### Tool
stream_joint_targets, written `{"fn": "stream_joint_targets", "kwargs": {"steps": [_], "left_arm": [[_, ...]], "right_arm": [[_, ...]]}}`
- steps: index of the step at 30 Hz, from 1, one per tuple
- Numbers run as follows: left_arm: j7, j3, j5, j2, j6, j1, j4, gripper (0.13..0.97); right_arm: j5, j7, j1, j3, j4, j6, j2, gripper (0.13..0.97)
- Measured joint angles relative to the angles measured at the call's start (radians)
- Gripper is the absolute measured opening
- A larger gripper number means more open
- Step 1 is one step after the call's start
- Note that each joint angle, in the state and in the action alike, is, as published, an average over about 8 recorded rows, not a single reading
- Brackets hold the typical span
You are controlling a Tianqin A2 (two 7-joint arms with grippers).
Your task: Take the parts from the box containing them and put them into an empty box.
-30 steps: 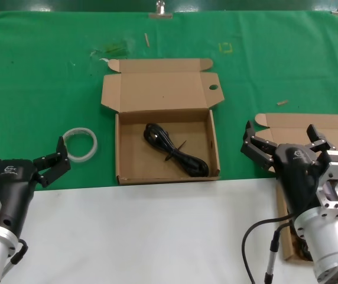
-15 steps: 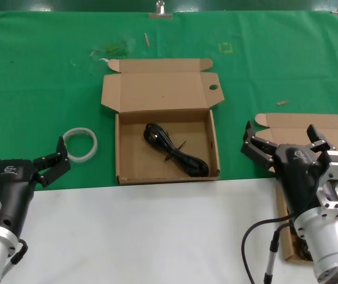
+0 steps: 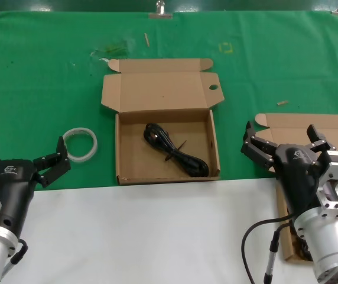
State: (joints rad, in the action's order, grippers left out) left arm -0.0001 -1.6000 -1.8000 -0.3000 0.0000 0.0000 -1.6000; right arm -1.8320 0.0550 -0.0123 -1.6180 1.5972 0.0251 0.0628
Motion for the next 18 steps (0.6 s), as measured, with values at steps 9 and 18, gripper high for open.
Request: {"fn": "stream_joint_targets", "kwargs": {"steps": [9,18], "left_arm": [[0.0,0.0,0.0,0.0,0.0,0.0,0.0,0.966],[0.0,0.0,0.0,0.0,0.0,0.0,0.0,0.966]], "right_arm": [[0.0,0.0,0.0,0.0,0.0,0.0,0.0,0.966],[0.0,0.0,0.0,0.0,0.0,0.0,0.0,0.966]]}}
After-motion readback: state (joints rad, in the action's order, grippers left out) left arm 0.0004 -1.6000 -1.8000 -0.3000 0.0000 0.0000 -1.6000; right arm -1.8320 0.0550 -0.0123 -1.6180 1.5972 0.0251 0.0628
